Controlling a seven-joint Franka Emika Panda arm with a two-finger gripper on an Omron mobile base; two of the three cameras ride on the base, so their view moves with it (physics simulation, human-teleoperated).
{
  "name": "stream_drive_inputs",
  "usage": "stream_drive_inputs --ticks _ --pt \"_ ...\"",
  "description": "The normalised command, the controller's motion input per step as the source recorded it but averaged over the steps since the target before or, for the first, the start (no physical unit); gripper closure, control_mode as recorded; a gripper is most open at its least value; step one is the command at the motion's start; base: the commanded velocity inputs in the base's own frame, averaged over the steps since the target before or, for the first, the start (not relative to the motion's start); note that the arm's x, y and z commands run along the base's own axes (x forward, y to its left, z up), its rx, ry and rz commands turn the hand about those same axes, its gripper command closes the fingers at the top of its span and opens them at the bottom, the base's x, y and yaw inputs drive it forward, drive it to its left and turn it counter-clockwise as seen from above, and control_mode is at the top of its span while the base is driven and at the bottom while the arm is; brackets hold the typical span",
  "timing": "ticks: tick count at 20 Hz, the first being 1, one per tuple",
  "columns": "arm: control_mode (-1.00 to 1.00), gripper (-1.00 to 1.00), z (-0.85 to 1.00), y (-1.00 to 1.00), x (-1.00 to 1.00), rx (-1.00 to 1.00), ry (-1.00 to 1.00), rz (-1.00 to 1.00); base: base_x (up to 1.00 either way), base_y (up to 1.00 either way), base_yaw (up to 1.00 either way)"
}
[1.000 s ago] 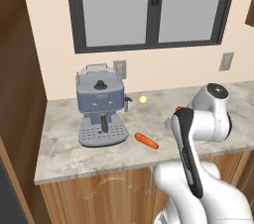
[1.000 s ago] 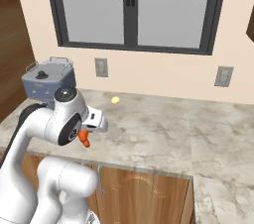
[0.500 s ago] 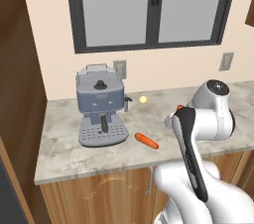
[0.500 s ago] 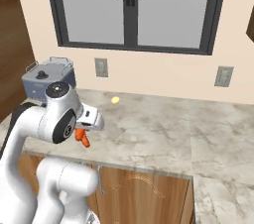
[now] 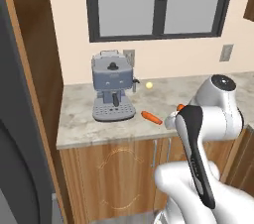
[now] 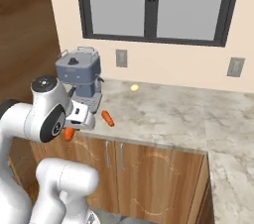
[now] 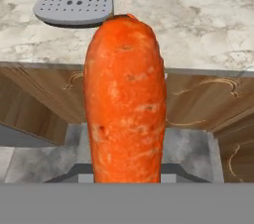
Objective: Place the carrots inside the fridge drawer. Close the drawer after placing the vegetables.
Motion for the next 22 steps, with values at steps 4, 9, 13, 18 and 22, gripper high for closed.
stream_drive_inputs --ticks 4,9,13,18,22 --pt "1.00 1.00 0.00 0.00 0.00 0.00 0.00 0.00 -1.00 0.44 0.17" --pt "1.00 1.00 0.00 0.00 0.00 0.00 0.00 0.00 -1.00 0.35 0.22" --pt "1.00 1.00 0.00 0.00 0.00 0.00 0.00 0.00 -1.00 0.62 0.31" --pt "1.00 1.00 0.00 0.00 0.00 0.00 0.00 0.00 -0.99 0.93 0.34" --pt "1.00 1.00 0.00 0.00 0.00 0.00 0.00 0.00 -0.58 1.00 0.26"
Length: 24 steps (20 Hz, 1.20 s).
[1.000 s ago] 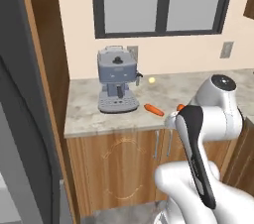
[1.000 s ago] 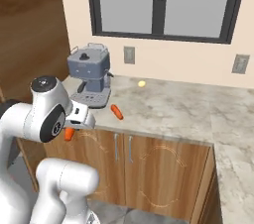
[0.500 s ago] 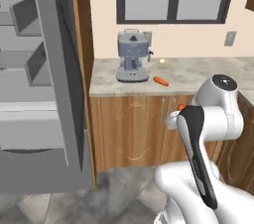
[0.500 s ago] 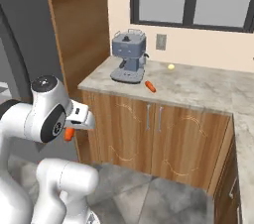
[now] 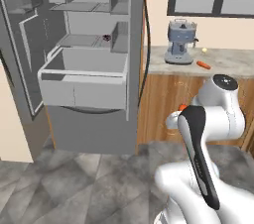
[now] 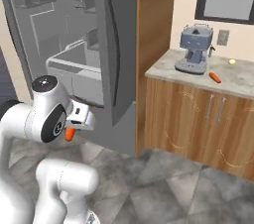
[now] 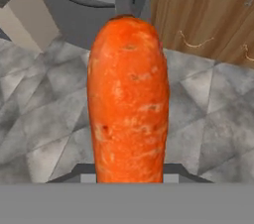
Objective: Place the carrots inside the fridge drawer. Close the drawer after placing the vegetables.
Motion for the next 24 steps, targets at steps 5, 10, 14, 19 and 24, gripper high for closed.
stream_drive_inputs --ticks 5,10,14,19,24 --pt "1.00 1.00 0.00 0.00 0.00 0.00 0.00 0.00 -0.07 0.97 0.37" --pt "1.00 1.00 0.00 0.00 0.00 0.00 0.00 0.00 0.79 0.45 0.28" --pt "1.00 1.00 0.00 0.00 0.00 0.00 0.00 0.00 0.92 0.72 -0.11" --pt "1.00 1.00 0.00 0.00 0.00 0.00 0.00 0.00 0.71 0.53 -0.32" --pt "1.00 1.00 0.00 0.00 0.00 0.00 0.00 0.00 0.58 0.35 -0.42"
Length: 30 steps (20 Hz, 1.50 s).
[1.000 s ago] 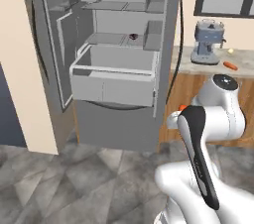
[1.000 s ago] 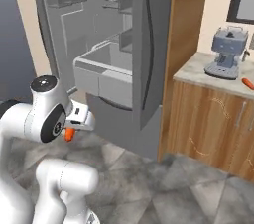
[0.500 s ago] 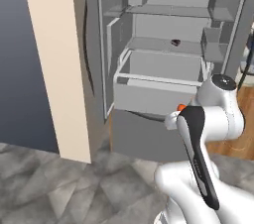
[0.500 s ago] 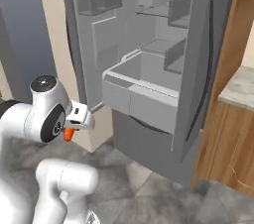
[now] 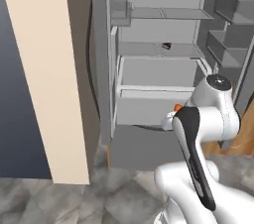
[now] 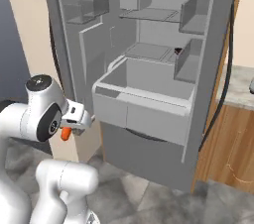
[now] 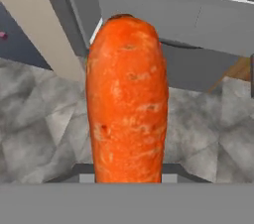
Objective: Place the carrots inside the fridge drawer. Close the drawer after placing the vegetables.
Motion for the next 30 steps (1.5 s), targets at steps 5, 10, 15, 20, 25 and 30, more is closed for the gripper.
stream_drive_inputs --ticks 5,10,15,20,25,30 --pt "1.00 1.00 0.00 0.00 0.00 0.00 0.00 0.00 0.69 0.18 -0.40" --pt "1.00 1.00 0.00 0.00 0.00 0.00 0.00 0.00 0.87 0.12 -0.28" --pt "1.00 1.00 0.00 0.00 0.00 0.00 0.00 0.00 0.59 0.02 -0.17" --pt "-1.00 1.00 0.11 0.00 0.00 0.00 0.00 0.00 0.28 0.05 -0.05" --pt "-1.00 1.00 0.45 0.00 0.61 0.00 0.03 0.00 0.00 0.00 0.00" --pt "-1.00 1.00 0.00 0.02 1.00 0.00 0.07 0.00 0.00 0.00 0.00"
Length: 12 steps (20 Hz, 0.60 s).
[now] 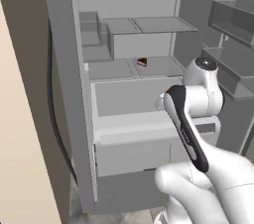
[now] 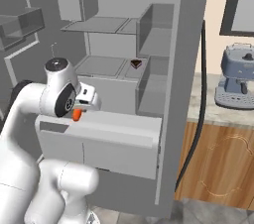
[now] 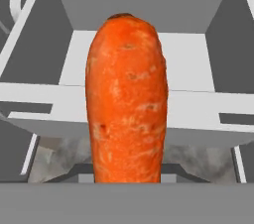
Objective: Place the carrots inside the fridge drawer. Close the drawer after placing the vegetables.
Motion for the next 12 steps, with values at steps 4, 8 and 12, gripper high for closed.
stream_drive_inputs --ticks 4,8,12 --pt "-1.00 1.00 -0.21 0.00 0.99 0.00 0.01 0.00 0.00 0.00 0.00" --pt "-1.00 1.00 -0.76 0.07 0.74 0.00 0.00 0.02 0.00 0.00 0.00" --pt "-1.00 1.00 -0.55 0.01 0.70 0.00 0.00 0.00 0.00 0.00 0.00"
